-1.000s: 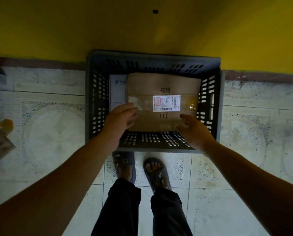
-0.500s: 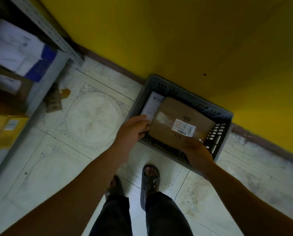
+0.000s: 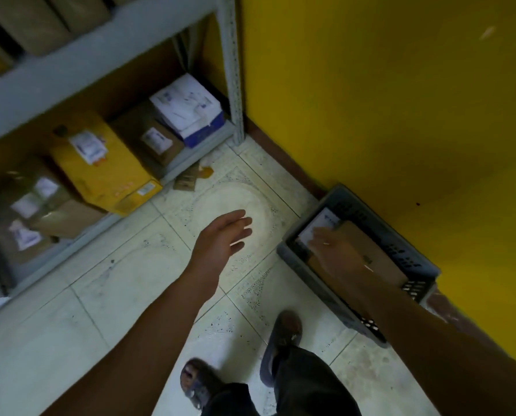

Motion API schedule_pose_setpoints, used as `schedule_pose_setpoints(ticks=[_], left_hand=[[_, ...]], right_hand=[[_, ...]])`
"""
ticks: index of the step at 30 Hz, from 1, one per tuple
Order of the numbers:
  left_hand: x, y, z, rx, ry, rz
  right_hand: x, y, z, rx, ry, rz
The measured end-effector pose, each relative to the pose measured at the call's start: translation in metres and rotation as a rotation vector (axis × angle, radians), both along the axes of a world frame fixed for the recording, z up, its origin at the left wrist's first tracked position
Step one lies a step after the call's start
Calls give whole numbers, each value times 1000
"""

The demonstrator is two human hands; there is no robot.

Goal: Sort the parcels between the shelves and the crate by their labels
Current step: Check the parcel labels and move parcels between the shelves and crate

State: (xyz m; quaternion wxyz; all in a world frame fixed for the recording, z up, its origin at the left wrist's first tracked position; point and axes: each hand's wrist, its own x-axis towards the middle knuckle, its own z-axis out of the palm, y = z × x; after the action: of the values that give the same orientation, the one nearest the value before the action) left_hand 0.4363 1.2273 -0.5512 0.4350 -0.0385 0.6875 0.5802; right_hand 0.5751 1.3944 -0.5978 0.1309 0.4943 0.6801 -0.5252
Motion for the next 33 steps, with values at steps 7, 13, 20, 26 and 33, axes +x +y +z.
schedule_pose_setpoints(ticks=[7, 13, 20, 26, 33], left_hand=[[-38, -141, 85, 67, 124, 159], [-63, -276, 151, 166, 241, 312], [-83, -405, 205, 227, 339, 513], [-99, -498, 242, 215, 447, 694], [-139, -571, 275, 163, 540, 781]], right_hand=[[-78, -126, 91, 30, 169, 159], [-139, -252, 178, 46, 317, 230], [-205, -376, 245, 73, 472, 499], [-261, -469, 287, 22, 593, 724], [-333, -562, 314, -31, 709, 867]])
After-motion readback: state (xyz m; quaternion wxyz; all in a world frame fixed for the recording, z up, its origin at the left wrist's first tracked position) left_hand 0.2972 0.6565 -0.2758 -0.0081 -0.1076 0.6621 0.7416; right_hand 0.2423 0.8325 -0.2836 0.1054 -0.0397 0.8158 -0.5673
